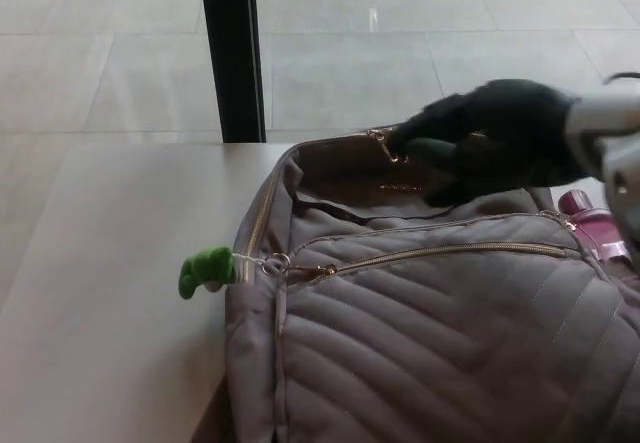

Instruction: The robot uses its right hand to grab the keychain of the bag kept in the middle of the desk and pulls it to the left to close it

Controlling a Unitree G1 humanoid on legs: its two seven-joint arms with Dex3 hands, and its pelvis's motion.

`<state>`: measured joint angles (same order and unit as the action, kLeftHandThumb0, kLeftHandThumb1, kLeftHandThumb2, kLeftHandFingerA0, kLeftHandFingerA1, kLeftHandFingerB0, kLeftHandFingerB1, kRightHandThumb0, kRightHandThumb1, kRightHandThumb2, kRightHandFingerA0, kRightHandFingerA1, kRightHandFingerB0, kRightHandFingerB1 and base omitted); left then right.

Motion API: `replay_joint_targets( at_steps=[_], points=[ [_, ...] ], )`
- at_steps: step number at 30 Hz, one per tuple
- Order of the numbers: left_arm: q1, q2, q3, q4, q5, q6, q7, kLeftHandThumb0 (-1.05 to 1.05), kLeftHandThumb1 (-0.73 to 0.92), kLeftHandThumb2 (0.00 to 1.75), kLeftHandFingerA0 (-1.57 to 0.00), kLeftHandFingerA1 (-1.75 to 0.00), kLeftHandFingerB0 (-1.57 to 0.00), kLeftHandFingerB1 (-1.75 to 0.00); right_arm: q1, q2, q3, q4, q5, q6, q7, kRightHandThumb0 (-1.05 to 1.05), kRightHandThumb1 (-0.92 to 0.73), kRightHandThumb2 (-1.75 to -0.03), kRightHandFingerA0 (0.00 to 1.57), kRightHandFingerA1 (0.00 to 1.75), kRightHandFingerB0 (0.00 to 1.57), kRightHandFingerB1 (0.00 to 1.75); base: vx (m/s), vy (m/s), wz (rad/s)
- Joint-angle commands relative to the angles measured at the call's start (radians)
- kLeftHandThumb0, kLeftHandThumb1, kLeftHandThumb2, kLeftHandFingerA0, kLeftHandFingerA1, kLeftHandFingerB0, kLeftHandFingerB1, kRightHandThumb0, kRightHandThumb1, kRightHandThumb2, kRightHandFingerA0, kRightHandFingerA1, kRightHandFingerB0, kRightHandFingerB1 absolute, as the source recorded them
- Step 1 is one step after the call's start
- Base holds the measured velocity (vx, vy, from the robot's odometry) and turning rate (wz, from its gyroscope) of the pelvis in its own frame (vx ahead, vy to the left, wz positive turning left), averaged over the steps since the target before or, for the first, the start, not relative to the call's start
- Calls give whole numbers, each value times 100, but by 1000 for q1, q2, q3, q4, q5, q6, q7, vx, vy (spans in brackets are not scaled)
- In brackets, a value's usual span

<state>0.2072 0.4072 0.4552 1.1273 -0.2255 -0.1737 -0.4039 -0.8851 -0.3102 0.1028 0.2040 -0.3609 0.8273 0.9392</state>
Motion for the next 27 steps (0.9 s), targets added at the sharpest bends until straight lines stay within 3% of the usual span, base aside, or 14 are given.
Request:
replay_joint_targets(
  at_steps=[1, 8, 9, 11, 12, 13, 15, 16, 18, 19, 22, 24, 25, 27],
  points=[
    [124, -41, -3, -501, -203, -119, -361, -105, 81, 66, -71, -75, -54, -68, 346, -540, -1043, 6, 160, -76, -95, -85, -80, -65, 50, 40, 35, 32, 0, 0, 0],
    [148, -33, 8, -477, -196, -74, -386, -105, 84, 68, -66, -84, -46, -79, 382, -593, -1137, 47, 193, -96, -107, -90, -77, -64, 64, 49, 45, 40, 0, 0, 0],
    [149, -33, 12, -464, -194, -70, -383, -105, 85, 68, -67, -85, -46, -80, 390, -615, -1156, 74, 206, -117, -95, -88, -59, -104, 56, 60, 38, 52, 0, 0, 0],
    [160, -34, 21, -452, -194, -47, -372, -105, 59, 119, -74, -93, -43, -80, 406, -667, -1207, 137, 222, -165, -102, -88, -80, -65, 62, 52, 46, 43, 0, 0, 0],
    [160, -34, 26, -435, -189, -34, -357, -105, 85, 68, -66, -91, -44, -86, 404, -690, -1229, 162, 216, -166, -125, -87, -81, -65, 67, 52, 48, 43, 0, 0, 0],
    [157, -31, 29, -409, -179, -42, -348, -103, 58, 117, -68, -94, -35, -79, 402, -719, -1256, 197, 221, -160, -128, -86, -81, -64, 64, 54, 43, 45, 0, 0, 0],
    [159, -25, 38, -370, -170, -55, -345, -105, 87, 69, -59, -98, -40, -90, 421, -754, -1294, 241, 223, -173, -152, -86, -61, -106, 63, 64, 38, 54, 0, 0, 0],
    [149, -21, 43, -332, -165, -63, -348, -105, 63, 119, -65, -98, -32, -81, 438, -780, -1339, 272, 220, -178, -168, -91, -76, -63, 69, 56, 46, 47, 0, 0, 0],
    [149, -23, 47, -314, -164, -60, -344, -100, 61, 118, -65, -97, -33, -81, 497, -800, -1412, 309, 230, -218, -174, -87, -61, -104, 64, 66, 40, 58, 0, 0, 0],
    [146, -26, 51, -299, -166, -55, -347, -103, 62, 119, -68, -97, -34, -82, 545, -799, -1482, 330, 240, -224, -194, -86, -79, -64, 74, 60, 43, 52, 0, 0, 0],
    [141, -29, 51, -279, -159, -54, -336, -104, 62, 119, -68, -97, -33, -81, 678, -748, -1607, 348, 269, -239, -254, -87, -80, -64, 68, 68, 40, 56, 0, 0, 0],
    [128, -34, 53, -272, -162, -33, -322, -105, 87, 68, -62, -97, -38, -91, 735, -715, -1643, 364, 295, -255, -281, -84, -59, -103, 59, 73, 34, 62, 0, 0, 0],
    [109, -32, 54, -229, -149, -41, -301, -105, 90, 69, -62, -97, -37, -92, 814, -611, -1660, 339, 318, -276, -324, -88, -74, -62, 54, 81, 29, 64, 0, 0, 0],
    [97, -34, 56, -208, -144, -24, -275, -105, 87, 69, -65, -99, -39, -96, 868, -494, -1673, 322, 351, -309, -392, -83, -71, -61, 47, 96, 21, 74, 0, 0, 0]
  ],
)
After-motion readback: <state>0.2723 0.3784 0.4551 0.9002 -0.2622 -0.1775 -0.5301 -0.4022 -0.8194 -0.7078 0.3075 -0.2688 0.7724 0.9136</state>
